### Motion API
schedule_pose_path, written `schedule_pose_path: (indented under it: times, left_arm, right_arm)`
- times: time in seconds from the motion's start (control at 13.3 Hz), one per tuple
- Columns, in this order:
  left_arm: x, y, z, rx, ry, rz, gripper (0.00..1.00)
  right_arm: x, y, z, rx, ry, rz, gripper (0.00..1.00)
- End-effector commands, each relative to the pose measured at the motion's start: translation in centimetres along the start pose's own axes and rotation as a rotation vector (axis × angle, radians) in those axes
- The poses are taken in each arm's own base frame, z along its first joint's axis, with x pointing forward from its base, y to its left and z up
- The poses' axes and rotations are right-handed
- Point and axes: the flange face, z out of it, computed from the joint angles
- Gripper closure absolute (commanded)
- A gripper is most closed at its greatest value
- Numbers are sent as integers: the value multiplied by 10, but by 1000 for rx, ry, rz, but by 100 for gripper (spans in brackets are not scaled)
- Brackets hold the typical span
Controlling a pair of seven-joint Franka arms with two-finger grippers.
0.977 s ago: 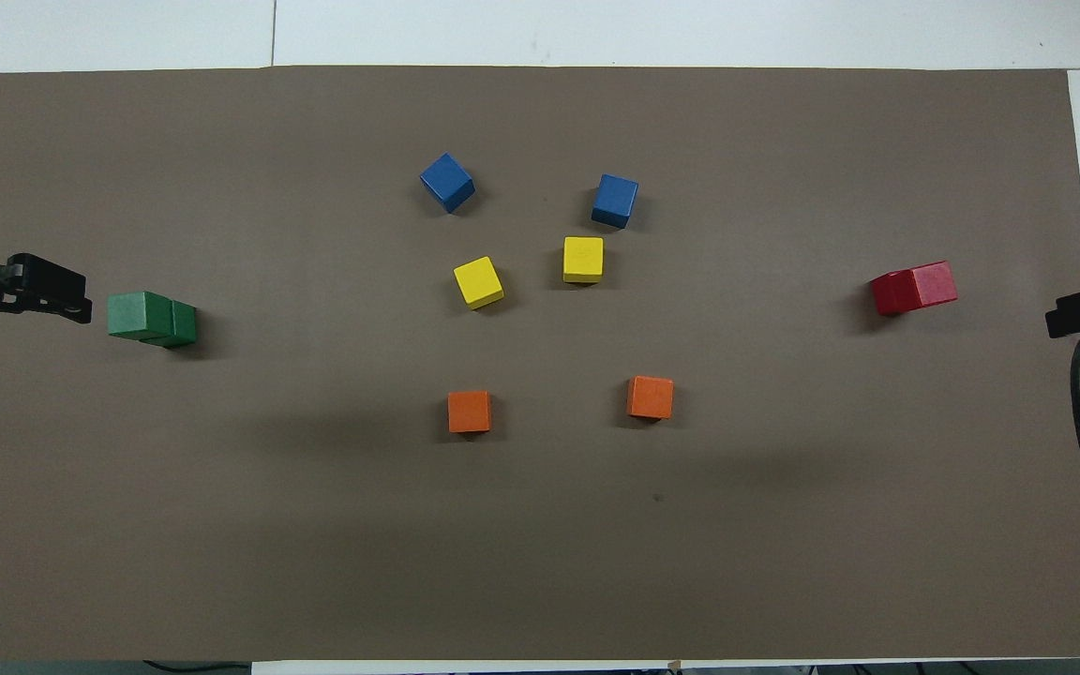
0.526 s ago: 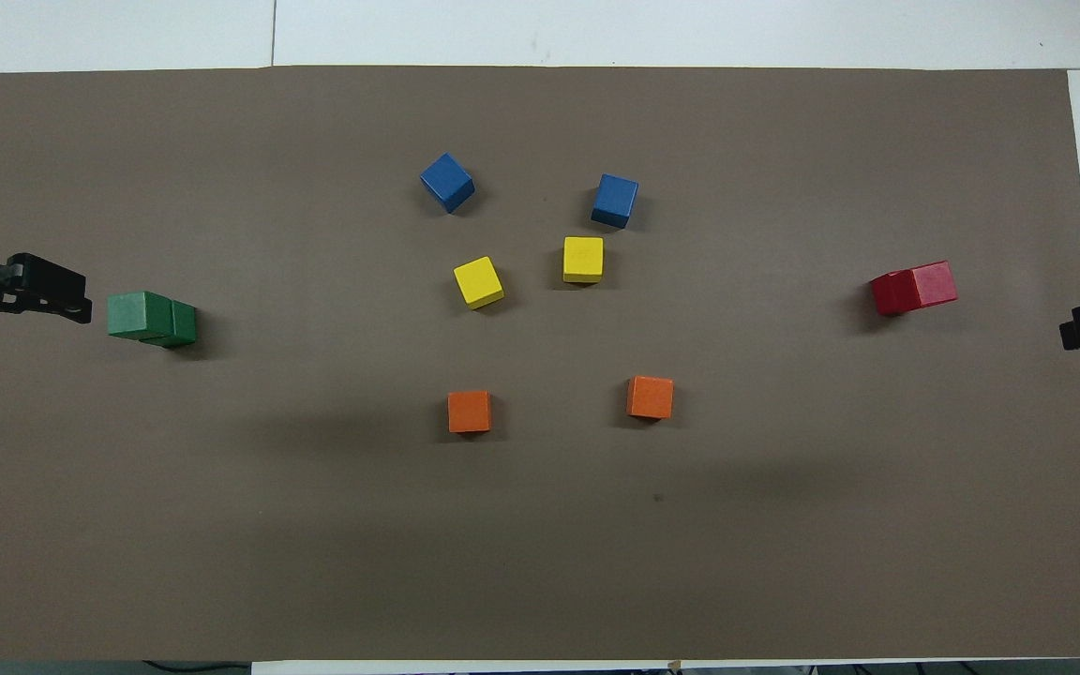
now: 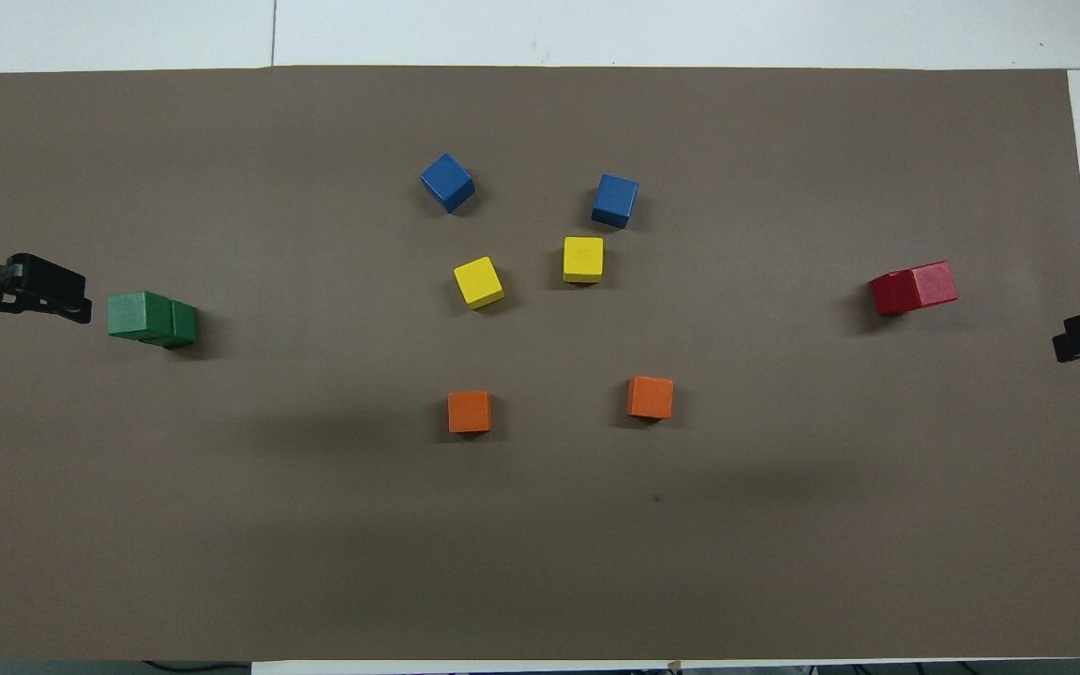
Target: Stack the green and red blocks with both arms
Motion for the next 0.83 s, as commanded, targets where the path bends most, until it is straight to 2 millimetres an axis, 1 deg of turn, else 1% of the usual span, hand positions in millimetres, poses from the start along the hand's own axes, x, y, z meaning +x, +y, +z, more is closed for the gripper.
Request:
schedule_pose_path:
  times: [0.0, 0.3, 0.6, 0.75]
  left_arm:
    - [-1, -4, 0, 5, -10, -8, 0]
    - [-2, -6, -1, 5, -9, -12, 0]
    - [-2, -6, -1, 5, -9, -12, 0]
    - [-2, -6, -1, 5, -9, -12, 0]
  right_arm:
    - [3, 1, 13, 22, 10, 35, 0]
    - [-5, -1, 16, 23, 4, 32, 0]
    - [-6, -2, 17, 23, 3, 33, 0]
    - [-5, -2, 16, 23, 9, 64, 0]
